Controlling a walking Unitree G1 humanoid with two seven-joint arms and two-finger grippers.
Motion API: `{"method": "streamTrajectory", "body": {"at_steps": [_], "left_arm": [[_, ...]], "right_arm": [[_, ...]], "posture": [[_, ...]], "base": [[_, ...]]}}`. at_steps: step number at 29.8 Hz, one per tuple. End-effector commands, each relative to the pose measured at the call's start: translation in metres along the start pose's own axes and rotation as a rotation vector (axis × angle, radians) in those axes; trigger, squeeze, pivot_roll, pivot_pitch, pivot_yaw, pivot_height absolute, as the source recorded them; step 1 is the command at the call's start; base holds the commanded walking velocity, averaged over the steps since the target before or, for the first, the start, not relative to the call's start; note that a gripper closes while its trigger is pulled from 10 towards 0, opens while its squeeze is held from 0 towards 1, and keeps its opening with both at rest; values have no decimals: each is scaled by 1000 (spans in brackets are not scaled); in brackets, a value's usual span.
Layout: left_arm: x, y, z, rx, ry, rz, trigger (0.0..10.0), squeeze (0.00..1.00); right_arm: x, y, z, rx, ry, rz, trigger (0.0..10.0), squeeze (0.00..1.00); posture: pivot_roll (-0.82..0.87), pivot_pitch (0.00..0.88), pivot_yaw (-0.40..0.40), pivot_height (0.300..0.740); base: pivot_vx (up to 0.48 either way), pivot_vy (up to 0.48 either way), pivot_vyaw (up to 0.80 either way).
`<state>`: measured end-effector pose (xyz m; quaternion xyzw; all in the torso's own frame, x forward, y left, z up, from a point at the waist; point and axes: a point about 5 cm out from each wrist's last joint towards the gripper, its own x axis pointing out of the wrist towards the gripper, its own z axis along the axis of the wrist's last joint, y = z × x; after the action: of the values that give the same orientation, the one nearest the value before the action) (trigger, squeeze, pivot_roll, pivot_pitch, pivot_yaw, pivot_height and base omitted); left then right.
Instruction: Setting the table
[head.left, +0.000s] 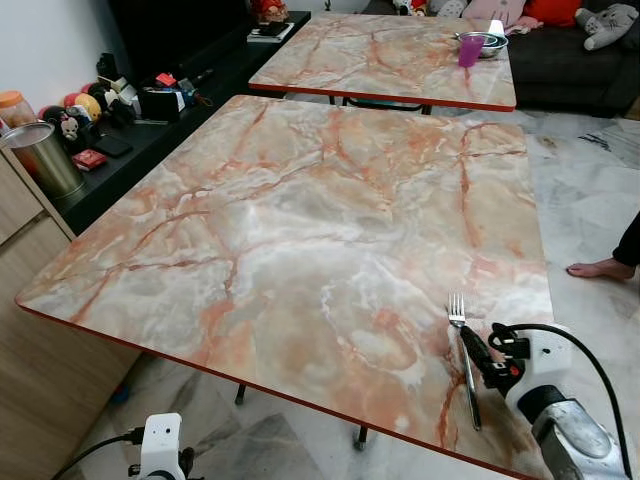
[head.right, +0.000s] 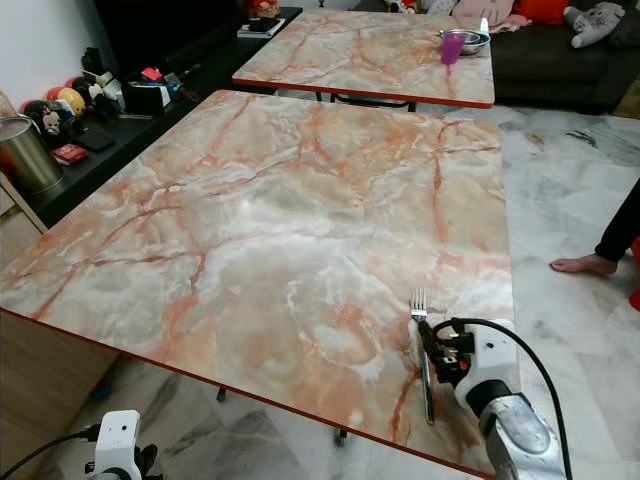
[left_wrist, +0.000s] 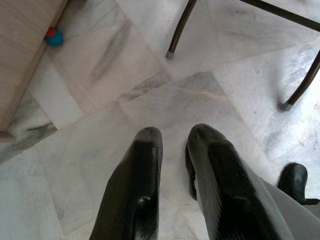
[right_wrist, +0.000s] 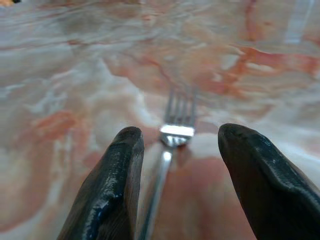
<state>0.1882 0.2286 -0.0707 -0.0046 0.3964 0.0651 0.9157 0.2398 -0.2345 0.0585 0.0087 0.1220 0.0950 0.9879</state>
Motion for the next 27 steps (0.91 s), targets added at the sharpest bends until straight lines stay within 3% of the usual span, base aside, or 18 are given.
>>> {"method": "streamTrajectory", "body": {"at_steps": [1, 27], "left_arm": [[-1, 2, -4, 8, 15, 12, 10000, 0], [-1, 3, -3, -5, 16, 26, 10000, 0]], "right_arm": [[3, 3, -1, -11, 5, 12, 10000, 0], [15, 5, -32, 43, 100, -3, 10000, 0]], "posture": [[24, 38, 17, 740], [56, 51, 11, 740]], "base": [[0, 0, 0], [0, 0, 0]]}}
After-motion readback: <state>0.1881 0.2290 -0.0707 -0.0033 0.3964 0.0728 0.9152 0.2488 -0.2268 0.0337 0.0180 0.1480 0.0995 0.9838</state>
